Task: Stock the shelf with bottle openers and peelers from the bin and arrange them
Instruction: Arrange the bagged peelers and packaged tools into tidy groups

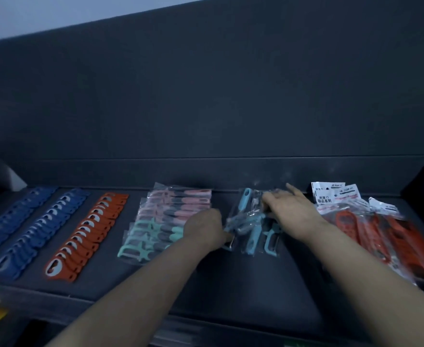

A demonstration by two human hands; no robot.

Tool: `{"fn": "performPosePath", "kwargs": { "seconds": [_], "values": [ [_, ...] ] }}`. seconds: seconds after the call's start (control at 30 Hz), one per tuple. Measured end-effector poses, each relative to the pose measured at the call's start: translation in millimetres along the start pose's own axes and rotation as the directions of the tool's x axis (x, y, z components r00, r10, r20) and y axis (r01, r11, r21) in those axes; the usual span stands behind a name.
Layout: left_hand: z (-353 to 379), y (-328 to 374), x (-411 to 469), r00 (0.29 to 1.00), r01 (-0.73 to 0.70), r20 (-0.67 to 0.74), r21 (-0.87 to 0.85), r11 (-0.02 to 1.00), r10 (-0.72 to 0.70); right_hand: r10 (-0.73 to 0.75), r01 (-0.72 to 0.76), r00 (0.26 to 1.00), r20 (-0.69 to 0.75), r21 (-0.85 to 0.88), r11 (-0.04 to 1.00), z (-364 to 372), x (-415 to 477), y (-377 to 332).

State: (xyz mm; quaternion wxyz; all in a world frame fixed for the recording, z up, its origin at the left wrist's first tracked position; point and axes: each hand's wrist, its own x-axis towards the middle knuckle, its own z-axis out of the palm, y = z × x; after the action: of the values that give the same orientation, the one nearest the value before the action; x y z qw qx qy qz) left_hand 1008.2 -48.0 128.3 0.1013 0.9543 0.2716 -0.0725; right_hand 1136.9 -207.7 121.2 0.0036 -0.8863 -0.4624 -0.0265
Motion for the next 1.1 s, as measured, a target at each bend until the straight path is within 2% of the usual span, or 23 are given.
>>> {"fn": "performPosePath", "kwargs": {
  "seconds": [0.13, 0.23, 0.37, 0.53, 0.6, 0.7, 0.77, 0.87, 0.97, 1.1],
  "values": [
    [0, 2, -4, 0.999, -0.006, -0.041, -0.001, 1.0, 0.006, 0.034, 0.004, 0.985, -0.169, 0.225, 0.974, -7, 1, -8],
    [3, 8, -7, 0.999, 0.005, -0.042, 0.028, 1.0, -0.004, 0.162, -0.05, 0.955, -0.249, 0.404, 0.914, -25, 0, -18],
    [8, 19, -5, 0.998, -0.018, -0.057, 0.063, 0.998, 0.022, 0.276, -0.165, 0.948, -0.16, 0.494, 0.853, -33, -10, -24],
    [8, 32, -1, 0.986, -0.058, -0.15, 0.066, 0.996, 0.067, 0.309, -0.241, 0.95, -0.038, 0.539, 0.807, -25, -25, -21],
    [9, 31, 2, 0.98, -0.074, -0.19, -0.039, 0.996, 0.066, 0.341, -0.267, 0.94, -0.033, 0.551, 0.79, -23, -29, -22],
    [6, 25, 5, 0.985, -0.041, -0.173, -0.294, 0.955, -0.011, 0.373, -0.286, 0.927, -0.034, 0.578, 0.764, -21, -32, -24],
    [3, 16, 5, 0.989, -0.029, -0.141, -0.463, 0.886, -0.041, 0.39, -0.303, 0.921, -0.016, 0.603, 0.738, -24, -33, -30],
    [0, -7, 4, 0.985, -0.04, -0.147, -0.684, 0.728, -0.085, 0.389, -0.299, 0.921, -0.015, 0.613, 0.732, -30, -33, -47],
    [-9, -44, 0, 0.983, -0.065, -0.157, -0.775, 0.629, -0.091, 0.375, -0.249, 0.922, -0.094, 0.596, 0.763, -35, -29, -73],
    [-20, -112, -16, 0.986, -0.072, -0.15, -0.778, 0.624, -0.073, 0.387, -0.222, 0.894, -0.225, 0.527, 0.82, -40, -24, -119]
  ]
}}
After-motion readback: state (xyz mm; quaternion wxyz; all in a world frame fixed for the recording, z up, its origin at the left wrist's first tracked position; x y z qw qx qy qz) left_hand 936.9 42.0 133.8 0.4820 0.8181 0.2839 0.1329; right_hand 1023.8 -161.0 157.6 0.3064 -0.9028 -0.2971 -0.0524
